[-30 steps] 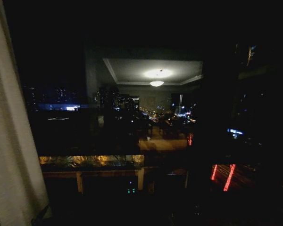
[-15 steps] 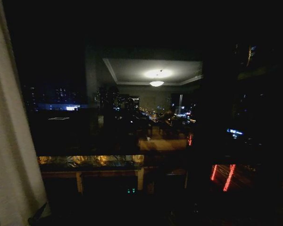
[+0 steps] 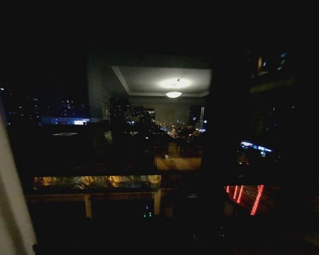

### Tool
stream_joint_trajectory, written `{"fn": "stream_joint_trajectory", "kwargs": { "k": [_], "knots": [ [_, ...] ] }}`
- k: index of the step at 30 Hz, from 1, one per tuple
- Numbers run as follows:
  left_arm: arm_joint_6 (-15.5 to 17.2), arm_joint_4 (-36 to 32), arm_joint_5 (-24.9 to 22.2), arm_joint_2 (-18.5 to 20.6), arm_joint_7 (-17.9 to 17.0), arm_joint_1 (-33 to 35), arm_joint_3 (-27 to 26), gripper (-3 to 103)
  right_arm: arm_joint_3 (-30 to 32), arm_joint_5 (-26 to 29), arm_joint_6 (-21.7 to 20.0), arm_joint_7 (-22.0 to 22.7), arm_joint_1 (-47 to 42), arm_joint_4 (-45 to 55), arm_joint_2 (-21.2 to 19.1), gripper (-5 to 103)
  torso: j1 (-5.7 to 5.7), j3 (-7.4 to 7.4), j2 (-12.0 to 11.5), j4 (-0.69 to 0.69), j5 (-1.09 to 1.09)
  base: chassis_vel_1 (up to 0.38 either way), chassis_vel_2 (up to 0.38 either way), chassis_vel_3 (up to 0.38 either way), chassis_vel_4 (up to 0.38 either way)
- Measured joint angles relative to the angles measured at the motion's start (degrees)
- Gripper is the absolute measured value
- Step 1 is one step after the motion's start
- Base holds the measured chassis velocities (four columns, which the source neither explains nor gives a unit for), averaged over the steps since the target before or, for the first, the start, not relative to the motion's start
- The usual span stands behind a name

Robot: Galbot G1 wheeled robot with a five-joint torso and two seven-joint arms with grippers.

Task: Open the curtains by pulling them apart, changing their state from closed to fully open.

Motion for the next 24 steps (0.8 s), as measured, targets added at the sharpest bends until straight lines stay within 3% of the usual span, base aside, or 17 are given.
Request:
{"fn": "stream_joint_trajectory", "kwargs": {
  "k": [24],
  "knots": [
    [-1.06, -0.19, 0.47, -1.13, 0.32, 1.30, -0.56, 100, 1.51, 1.85, 0.62, 0.30, -0.96, 0.37, 0.00, 100, -0.01, 0.00, 0.00, 0.00, 0.01, -0.351, -0.346, 0.349, 0.351]
  ]
}}
